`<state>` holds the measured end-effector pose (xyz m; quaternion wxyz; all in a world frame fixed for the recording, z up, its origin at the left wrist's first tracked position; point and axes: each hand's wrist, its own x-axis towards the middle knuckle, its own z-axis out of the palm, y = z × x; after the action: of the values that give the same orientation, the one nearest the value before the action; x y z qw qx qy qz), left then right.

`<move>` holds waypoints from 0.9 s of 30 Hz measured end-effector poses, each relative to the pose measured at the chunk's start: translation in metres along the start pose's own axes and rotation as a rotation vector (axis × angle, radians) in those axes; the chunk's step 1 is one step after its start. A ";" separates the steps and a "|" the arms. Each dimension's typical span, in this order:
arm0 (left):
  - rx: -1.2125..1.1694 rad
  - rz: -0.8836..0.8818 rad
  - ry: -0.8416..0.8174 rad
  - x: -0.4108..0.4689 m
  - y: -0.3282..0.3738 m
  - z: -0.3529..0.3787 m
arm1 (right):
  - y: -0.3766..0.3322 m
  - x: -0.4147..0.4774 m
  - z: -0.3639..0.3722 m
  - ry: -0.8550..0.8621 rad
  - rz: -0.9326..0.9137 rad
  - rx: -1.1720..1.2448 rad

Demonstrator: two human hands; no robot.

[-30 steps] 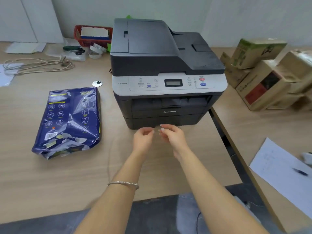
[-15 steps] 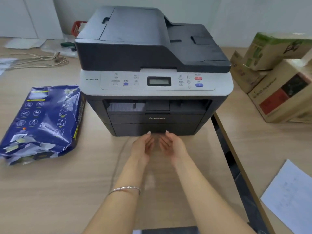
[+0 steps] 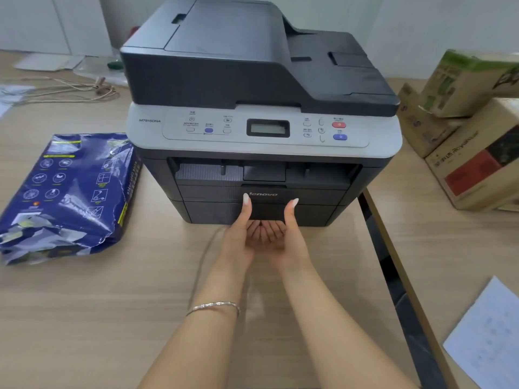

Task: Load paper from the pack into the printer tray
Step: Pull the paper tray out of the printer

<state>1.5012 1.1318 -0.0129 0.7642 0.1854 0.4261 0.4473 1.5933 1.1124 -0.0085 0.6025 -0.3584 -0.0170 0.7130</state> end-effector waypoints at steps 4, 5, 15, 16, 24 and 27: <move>-0.007 0.033 0.042 0.003 0.004 0.005 | 0.005 0.011 0.007 0.086 -0.022 -0.071; -0.015 0.033 0.054 0.002 0.004 0.008 | 0.006 0.014 0.006 0.126 -0.033 -0.083; 0.000 -0.084 0.224 -0.013 -0.012 0.006 | 0.019 0.003 0.004 0.335 0.017 -0.107; 0.009 -0.087 0.223 -0.016 -0.012 0.003 | 0.019 -0.001 0.001 0.347 0.021 -0.125; 0.292 -0.147 0.212 -0.062 -0.021 -0.035 | 0.027 -0.033 -0.013 0.471 0.041 -0.200; 0.514 -0.048 0.288 -0.085 -0.020 -0.043 | 0.030 -0.047 -0.017 0.506 0.036 -0.244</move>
<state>1.4572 1.0456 -0.0096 0.6344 0.2972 0.6337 0.3282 1.5777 1.0565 -0.0124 0.5270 -0.5954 0.0546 0.6040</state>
